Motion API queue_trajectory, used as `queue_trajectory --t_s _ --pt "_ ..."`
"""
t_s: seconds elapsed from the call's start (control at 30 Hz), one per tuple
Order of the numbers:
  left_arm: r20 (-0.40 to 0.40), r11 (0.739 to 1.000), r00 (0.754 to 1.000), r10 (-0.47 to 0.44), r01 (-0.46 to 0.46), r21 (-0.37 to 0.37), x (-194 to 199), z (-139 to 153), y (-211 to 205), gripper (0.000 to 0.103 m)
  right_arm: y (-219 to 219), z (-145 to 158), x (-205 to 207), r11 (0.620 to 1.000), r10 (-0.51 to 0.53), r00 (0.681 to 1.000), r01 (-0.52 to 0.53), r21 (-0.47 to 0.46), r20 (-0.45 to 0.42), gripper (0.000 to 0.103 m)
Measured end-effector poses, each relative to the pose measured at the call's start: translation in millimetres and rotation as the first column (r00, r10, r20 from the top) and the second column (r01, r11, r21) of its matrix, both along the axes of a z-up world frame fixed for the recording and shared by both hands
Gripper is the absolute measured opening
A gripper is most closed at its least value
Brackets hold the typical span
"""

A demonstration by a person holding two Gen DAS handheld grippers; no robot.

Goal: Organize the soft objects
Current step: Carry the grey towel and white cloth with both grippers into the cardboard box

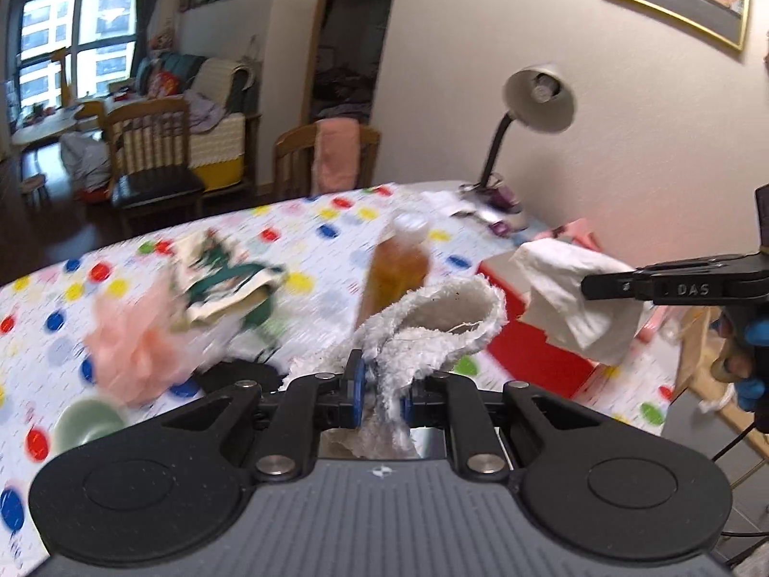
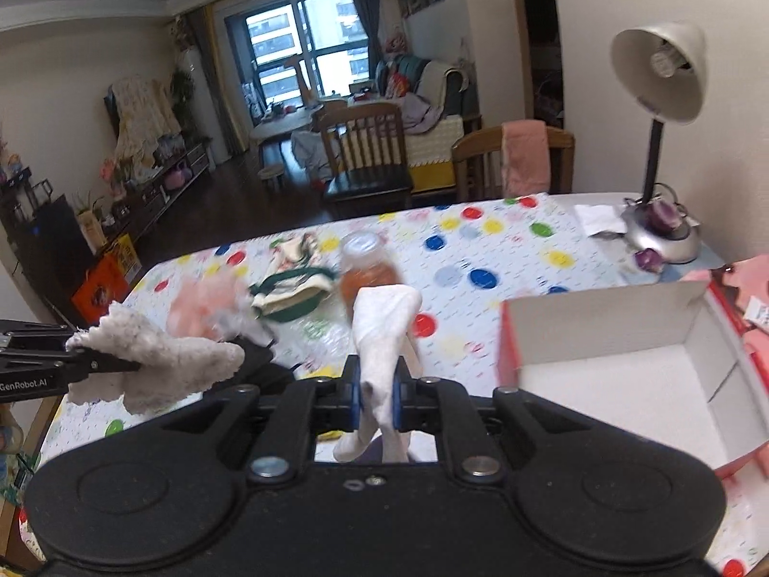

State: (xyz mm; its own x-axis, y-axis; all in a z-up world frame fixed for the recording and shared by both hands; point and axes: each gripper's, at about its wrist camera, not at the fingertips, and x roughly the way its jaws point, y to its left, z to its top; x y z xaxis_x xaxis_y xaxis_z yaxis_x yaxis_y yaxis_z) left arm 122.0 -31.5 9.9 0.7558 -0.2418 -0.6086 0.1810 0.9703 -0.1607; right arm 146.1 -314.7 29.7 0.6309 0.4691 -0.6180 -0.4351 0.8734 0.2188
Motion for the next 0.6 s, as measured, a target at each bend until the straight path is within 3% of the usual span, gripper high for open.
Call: queue_trajectory --t_s 0.37,0.6 --pt "0.06 0.991 0.99 -0.131 0.132 -0.009 67.3 34.4 -91.4 0.014 -71.7 4.3 42.5 0.997 -0.076 0.997 0.076 -0.006 0.012 0.011" --pt "0.062 0.976 0.974 -0.219 0.22 -0.004 111.2 37.6 -160.2 0.014 -117.8 -9.5 70.1 0.99 -0.136 0.991 0.135 -0.026 -0.01 0.011"
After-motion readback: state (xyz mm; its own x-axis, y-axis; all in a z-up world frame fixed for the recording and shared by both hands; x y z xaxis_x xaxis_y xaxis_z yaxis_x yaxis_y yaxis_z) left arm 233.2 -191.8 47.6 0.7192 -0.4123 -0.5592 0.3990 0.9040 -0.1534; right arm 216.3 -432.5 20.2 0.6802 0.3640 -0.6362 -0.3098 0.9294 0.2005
